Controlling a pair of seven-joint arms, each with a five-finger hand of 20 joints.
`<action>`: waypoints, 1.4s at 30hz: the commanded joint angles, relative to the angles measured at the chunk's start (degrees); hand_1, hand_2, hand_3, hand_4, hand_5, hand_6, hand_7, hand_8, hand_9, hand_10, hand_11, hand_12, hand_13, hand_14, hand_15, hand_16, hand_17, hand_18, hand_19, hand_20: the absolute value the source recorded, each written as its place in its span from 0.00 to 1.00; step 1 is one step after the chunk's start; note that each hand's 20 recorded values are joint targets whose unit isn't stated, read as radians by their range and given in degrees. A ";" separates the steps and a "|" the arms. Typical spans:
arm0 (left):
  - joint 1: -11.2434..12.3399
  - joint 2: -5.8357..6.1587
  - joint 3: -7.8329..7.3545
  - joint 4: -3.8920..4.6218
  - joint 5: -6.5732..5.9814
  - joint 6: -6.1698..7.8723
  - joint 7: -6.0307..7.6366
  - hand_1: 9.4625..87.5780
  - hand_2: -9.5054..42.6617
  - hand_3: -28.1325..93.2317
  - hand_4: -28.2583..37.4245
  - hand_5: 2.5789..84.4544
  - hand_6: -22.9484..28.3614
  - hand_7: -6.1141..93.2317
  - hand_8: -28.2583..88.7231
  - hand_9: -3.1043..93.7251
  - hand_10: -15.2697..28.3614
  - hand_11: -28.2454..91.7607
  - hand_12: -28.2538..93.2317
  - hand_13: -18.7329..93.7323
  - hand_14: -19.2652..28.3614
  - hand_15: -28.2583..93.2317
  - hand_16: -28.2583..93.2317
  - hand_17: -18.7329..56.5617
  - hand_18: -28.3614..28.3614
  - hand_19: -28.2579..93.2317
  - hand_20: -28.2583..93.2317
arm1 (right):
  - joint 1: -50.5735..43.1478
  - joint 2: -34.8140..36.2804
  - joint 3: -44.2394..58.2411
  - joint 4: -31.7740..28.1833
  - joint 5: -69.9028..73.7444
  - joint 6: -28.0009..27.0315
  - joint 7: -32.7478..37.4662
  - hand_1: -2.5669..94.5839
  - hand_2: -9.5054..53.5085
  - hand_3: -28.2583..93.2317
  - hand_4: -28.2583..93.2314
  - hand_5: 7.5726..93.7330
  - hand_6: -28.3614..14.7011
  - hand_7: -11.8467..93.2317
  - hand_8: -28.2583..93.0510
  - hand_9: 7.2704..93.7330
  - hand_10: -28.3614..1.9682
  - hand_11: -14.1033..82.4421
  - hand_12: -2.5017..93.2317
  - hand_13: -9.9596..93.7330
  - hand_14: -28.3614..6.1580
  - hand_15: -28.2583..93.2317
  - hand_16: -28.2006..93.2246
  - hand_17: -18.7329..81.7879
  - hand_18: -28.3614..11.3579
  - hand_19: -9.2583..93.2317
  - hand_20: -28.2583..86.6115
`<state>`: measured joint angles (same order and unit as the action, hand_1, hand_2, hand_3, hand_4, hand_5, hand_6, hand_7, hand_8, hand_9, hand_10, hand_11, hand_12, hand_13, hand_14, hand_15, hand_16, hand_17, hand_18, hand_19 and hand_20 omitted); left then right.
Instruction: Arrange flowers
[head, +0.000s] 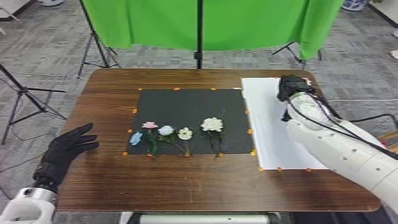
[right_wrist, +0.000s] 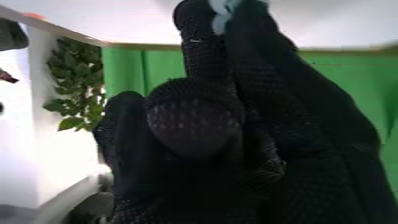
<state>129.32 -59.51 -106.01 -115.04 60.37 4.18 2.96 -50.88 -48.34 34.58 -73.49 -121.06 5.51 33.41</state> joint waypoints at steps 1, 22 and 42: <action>0.76 -0.53 -0.30 -0.04 0.18 -0.26 -0.47 0.19 0.44 0.74 0.00 0.47 0.55 0.14 0.20 0.48 0.69 0.41 0.34 0.50 0.82 0.47 0.23 0.32 0.79 0.39 0.40 | -6.73 3.40 9.15 -10.65 13.45 6.97 1.03 0.68 0.00 0.72 0.10 0.80 0.61 0.32 0.32 0.94 0.61 0.23 0.42 0.97 0.78 0.71 0.52 0.81 0.38 1.00 0.69; 0.30 -0.05 -0.23 0.24 0.27 -1.16 -1.06 0.19 0.45 0.74 0.00 0.47 0.55 0.14 0.20 0.48 0.69 0.41 0.34 0.50 0.82 0.47 0.23 0.32 0.78 0.39 0.40 | -39.65 -5.88 29.62 -36.20 35.89 13.01 -4.39 0.67 0.00 0.72 0.11 0.81 0.60 0.31 0.33 0.96 0.61 0.24 0.46 0.98 0.80 0.70 0.53 0.83 0.39 1.00 0.70; -0.28 0.15 -0.11 0.54 0.33 -1.80 -1.28 0.19 0.44 0.74 0.00 0.47 0.55 0.14 0.20 0.48 0.69 0.41 0.34 0.50 0.82 0.47 0.23 0.32 0.78 0.39 0.40 | -41.12 -6.03 27.72 -36.61 35.67 13.10 -5.55 0.57 0.00 0.70 0.13 0.75 0.60 0.29 0.31 0.89 0.56 0.37 0.40 0.97 0.77 0.71 0.53 0.81 0.36 1.00 0.72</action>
<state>128.72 -59.18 -106.15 -114.82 60.42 3.29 2.26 -91.93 -54.23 62.98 -110.06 -85.24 18.04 28.95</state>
